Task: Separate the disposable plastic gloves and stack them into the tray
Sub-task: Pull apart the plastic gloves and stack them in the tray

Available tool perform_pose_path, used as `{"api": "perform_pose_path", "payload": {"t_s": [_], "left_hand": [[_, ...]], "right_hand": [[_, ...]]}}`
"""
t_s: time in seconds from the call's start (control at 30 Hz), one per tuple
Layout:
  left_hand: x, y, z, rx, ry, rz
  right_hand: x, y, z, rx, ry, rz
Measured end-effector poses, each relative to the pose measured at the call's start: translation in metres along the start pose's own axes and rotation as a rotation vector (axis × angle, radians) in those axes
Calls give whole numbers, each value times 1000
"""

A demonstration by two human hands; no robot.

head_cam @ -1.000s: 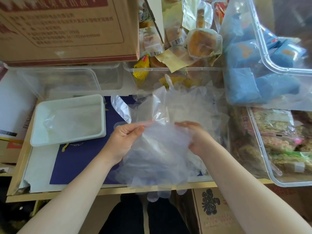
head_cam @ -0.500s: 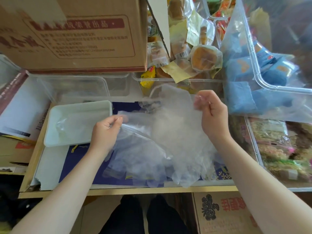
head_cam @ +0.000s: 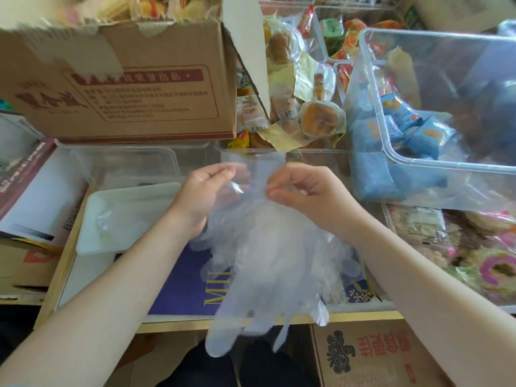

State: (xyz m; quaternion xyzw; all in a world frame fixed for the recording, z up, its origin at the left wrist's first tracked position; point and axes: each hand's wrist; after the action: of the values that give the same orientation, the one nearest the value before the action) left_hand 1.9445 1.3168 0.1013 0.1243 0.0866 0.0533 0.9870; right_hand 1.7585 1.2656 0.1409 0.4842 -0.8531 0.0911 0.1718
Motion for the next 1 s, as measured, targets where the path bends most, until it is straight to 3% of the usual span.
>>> {"api": "perform_pose_path", "payload": {"t_s": [0.07, 0.2, 0.3, 0.53, 0.8, 1.0], "left_hand": [[-14, 8, 3, 15, 48, -110], [-26, 19, 3, 23, 117, -265], [-28, 20, 0, 3, 155, -287], [-25, 23, -9, 58, 133, -292], [3, 19, -13, 120, -332, -310], [19, 19, -8, 171, -480, -391]], "right_hand": [[-2, -7, 0, -37, 107, 159], [3, -15, -1, -82, 241, 132], [5, -19, 1, -195, 210, 94], [6, -22, 11, -231, 84, 142], [19, -22, 17, -269, -100, 229], [28, -20, 20, -317, -162, 240]]}}
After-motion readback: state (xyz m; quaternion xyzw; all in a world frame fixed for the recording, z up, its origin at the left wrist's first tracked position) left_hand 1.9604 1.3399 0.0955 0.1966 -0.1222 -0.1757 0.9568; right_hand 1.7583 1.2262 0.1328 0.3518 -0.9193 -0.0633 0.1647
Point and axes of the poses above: each hand's wrist, its own y-axis away from the middle knuckle, its own x-axis out of the back of the hand, z = x × y, and after that the axes turned 14 degrees about -z, right-handed
